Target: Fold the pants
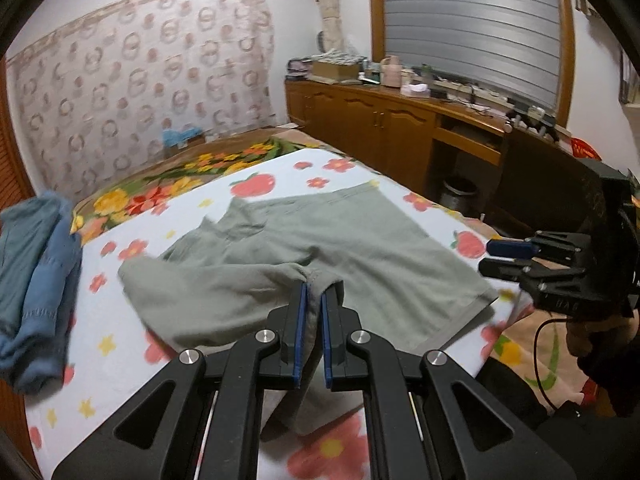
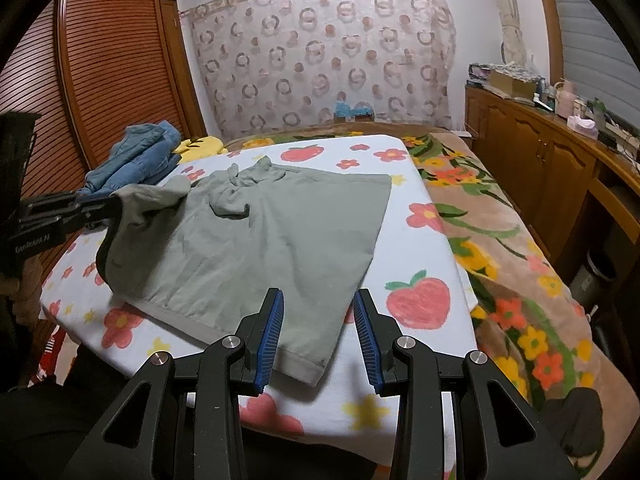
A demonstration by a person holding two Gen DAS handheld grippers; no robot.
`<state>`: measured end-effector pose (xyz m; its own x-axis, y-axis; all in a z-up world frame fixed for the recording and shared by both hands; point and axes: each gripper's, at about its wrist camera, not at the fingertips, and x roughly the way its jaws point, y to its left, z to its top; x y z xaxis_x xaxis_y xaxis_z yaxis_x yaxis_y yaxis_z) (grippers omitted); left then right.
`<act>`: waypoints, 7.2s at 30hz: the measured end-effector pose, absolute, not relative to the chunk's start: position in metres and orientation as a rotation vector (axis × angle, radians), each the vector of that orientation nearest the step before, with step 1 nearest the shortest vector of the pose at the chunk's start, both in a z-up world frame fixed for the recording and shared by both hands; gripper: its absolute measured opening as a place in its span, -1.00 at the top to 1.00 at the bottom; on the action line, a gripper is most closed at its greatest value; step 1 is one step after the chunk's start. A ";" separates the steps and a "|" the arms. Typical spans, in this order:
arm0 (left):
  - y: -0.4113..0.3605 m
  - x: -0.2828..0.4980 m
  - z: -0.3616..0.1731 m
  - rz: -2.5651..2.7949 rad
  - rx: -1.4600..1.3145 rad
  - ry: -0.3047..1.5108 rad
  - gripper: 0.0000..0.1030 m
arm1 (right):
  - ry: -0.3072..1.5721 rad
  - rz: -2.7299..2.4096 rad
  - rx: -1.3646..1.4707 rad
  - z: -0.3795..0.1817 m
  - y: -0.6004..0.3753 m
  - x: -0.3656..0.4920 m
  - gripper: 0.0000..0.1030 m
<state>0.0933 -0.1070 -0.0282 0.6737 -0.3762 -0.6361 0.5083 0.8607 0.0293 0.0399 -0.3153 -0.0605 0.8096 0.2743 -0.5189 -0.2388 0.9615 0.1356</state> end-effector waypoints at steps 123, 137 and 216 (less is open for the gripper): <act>-0.008 0.156 -0.079 -0.310 0.091 0.733 -0.52 | 0.506 0.453 -0.078 -0.032 -0.238 0.098 0.35; 0.002 0.149 -0.079 -0.290 0.065 0.725 -0.52 | 0.601 0.531 -0.143 -0.046 -0.217 0.153 0.35; -0.035 0.145 -0.083 -0.349 0.117 0.744 -0.52 | 0.617 0.200 -0.054 -0.032 -0.317 0.202 0.94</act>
<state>0.1451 -0.0354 -0.0826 0.6810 -0.2692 -0.6810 0.3515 0.9360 -0.0185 0.2016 -0.3175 -0.0323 0.7970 0.1696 -0.5796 -0.2019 0.9794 0.0089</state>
